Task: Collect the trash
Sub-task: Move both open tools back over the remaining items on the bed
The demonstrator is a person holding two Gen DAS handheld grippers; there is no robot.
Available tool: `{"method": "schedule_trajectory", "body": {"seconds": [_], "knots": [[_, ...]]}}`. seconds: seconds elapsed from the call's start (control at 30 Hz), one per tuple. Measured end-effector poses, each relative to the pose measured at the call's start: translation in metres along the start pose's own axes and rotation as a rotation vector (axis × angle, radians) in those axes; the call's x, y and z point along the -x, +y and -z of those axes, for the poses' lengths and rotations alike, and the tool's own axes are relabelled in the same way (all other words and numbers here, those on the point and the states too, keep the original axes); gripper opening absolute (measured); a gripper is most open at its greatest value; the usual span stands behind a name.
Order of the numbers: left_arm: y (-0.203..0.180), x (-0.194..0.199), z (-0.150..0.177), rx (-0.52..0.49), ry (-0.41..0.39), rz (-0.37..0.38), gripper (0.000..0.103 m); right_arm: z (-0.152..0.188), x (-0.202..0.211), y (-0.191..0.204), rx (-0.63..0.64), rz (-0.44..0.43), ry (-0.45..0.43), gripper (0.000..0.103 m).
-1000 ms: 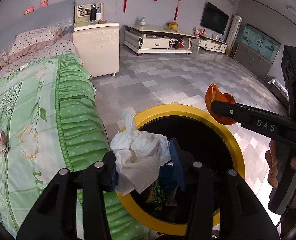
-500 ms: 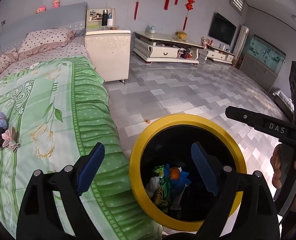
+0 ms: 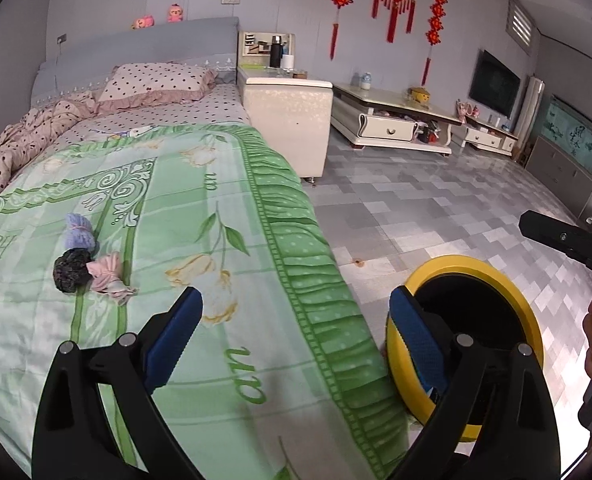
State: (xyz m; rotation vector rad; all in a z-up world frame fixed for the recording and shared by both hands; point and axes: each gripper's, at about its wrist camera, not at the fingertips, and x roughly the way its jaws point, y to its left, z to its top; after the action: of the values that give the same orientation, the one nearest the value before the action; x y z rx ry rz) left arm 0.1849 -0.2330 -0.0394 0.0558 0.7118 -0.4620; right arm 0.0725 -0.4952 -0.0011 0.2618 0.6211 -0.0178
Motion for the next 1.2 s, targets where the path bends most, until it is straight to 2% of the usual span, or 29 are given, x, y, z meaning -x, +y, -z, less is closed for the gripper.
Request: {"method": "schedule_trajectory", "body": {"seconds": [0.37,0.7,1.07,1.2], "knots": [[0.097,0.013,-0.003,0.082,-0.017,-0.138,0.091,-0.016,-0.037,0.09,0.114,-0.089,0.012,0.069],[0.188,0.009,0.0,0.169,-0.004,-0.256,0.091,-0.016,-0.092,0.161,0.183,-0.172,0.071,0.069],[0.272,-0.029,0.008,0.243,0.037,-0.335,0.091,-0.001,-0.178,0.221,0.239,-0.219,0.174,0.069],[0.299,-0.048,0.014,0.281,0.051,-0.333,0.091,0.009,-0.21,0.239,0.271,-0.229,0.204,0.069]]}}
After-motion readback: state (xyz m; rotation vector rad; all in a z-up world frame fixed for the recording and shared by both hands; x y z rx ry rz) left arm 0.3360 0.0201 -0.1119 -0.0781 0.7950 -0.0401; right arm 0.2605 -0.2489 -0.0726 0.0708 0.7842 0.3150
